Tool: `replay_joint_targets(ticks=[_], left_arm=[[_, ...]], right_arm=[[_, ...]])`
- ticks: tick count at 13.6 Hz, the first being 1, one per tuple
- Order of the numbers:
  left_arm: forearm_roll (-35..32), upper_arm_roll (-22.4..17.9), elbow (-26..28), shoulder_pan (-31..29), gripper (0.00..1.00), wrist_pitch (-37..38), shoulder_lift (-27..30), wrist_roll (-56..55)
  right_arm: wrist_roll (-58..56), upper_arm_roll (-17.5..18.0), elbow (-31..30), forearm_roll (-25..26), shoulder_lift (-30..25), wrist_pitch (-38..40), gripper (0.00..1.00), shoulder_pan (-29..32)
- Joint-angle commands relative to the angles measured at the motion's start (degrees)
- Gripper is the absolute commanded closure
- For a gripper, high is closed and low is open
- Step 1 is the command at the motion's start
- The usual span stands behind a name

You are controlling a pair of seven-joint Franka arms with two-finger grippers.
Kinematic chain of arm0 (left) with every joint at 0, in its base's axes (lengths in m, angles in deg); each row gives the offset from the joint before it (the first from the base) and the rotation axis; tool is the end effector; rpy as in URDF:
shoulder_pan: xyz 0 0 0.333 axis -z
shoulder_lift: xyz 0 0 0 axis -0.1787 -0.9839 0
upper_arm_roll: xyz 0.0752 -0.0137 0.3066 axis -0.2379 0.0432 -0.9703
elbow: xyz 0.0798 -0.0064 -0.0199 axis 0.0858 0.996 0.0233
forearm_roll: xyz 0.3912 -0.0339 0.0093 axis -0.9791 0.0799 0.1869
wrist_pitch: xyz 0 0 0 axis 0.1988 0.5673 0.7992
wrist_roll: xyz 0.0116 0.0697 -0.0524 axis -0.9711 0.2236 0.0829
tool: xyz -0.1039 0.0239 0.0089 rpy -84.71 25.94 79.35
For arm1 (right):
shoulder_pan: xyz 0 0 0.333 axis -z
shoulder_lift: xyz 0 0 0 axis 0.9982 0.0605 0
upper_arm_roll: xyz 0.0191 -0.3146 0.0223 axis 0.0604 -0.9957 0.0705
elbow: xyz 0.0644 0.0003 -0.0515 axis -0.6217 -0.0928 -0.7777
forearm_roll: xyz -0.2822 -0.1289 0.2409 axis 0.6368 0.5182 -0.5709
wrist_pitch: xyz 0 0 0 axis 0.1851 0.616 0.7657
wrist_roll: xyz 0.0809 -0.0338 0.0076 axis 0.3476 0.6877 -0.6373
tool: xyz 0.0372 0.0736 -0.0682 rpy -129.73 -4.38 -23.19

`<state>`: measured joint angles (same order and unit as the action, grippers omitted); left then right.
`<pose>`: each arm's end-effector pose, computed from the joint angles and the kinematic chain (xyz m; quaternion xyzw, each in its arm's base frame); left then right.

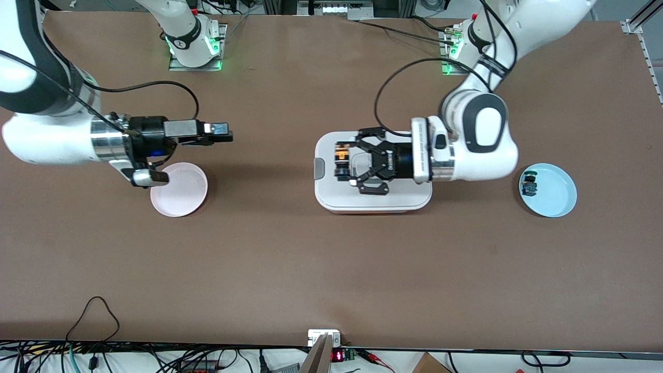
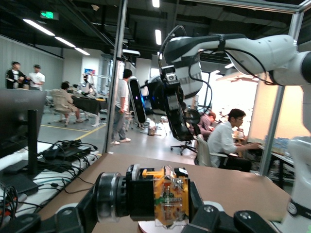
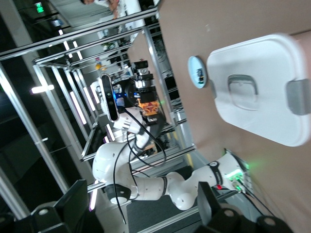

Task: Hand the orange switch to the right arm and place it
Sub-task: 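Carry the switch over the box with the left gripper while the right gripper approaches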

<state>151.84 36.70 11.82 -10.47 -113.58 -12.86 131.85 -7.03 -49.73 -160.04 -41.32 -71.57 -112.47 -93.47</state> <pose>0.5930 -0.3459 0.3984 0.5472 -0.4427 0.4877 0.5165 0.5962 0.1895 0.4731 -0.7566 0.0633 0.1625 0.6301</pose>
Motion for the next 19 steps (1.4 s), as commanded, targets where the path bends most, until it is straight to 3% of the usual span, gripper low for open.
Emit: replay_joint_targets(ticks=[1,8,14,19], left_arm=[[9.66,-0.32,-0.32,5.35,0.94,-5.77,0.57,6.40],[15.84,-0.32,-1.11,9.40,0.93,-9.83,0.39,7.38],[17.77,-0.32,-0.58,12.30,0.93,-10.18,0.22,9.32],[17.95,-0.32,-0.76,12.31,0.93,-10.18,0.13,9.32]], right_arm=[[-4.63,-0.19,-0.55,-5.83,2.57,0.33,0.00,-2.46],[-20.29,-0.19,0.07,-14.19,8.46,0.33,0.00,-6.24],[-19.94,-0.19,1.21,-15.42,8.73,-0.63,0.04,-9.76],[-20.03,-0.19,0.51,-15.43,8.47,0.33,0.04,-8.01]])
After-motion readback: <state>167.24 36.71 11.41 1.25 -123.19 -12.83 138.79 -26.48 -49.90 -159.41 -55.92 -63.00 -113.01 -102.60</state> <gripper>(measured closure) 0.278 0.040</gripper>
